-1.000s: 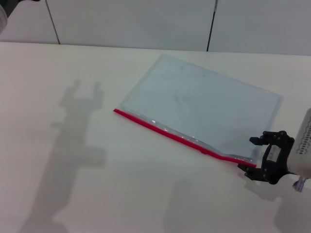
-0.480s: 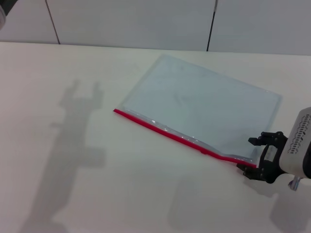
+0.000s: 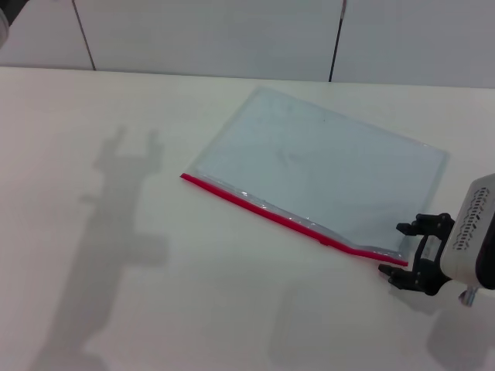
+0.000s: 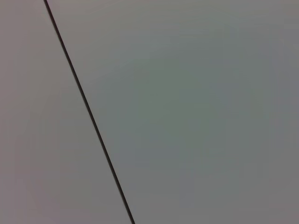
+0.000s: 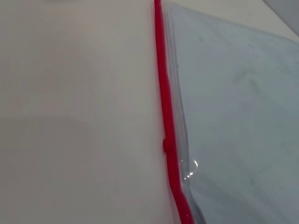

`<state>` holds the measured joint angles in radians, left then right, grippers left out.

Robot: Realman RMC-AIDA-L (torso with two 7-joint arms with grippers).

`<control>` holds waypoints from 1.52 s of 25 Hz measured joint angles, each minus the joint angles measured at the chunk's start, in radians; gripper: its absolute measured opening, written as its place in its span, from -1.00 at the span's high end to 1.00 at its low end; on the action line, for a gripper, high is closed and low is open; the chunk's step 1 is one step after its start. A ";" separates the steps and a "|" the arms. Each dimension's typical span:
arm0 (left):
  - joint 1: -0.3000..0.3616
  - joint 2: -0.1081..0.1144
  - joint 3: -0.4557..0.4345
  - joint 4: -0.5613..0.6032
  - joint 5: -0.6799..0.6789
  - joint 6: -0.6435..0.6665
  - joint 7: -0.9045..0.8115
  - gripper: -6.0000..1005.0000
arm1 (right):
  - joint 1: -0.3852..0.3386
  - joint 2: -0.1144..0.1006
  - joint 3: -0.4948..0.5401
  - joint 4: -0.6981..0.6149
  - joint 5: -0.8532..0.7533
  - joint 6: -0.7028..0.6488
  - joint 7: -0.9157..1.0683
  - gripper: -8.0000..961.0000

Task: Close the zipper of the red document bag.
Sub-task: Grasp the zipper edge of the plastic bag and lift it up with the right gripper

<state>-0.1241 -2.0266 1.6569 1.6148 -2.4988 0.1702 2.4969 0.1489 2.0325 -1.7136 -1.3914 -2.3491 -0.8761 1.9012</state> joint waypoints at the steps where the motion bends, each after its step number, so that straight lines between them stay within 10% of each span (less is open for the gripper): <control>1: 0.000 0.000 -0.001 0.000 0.000 0.000 0.000 -0.20 | 0.000 0.000 0.000 -0.001 0.000 0.004 0.000 -0.47; 38: -0.008 0.002 0.009 -0.004 0.000 0.000 0.000 -0.20 | 0.071 0.000 -0.037 0.071 -0.102 0.127 0.090 -0.44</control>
<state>-0.1318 -2.0248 1.6658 1.6107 -2.4988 0.1702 2.4974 0.2197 2.0325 -1.7502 -1.3209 -2.4514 -0.7491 1.9908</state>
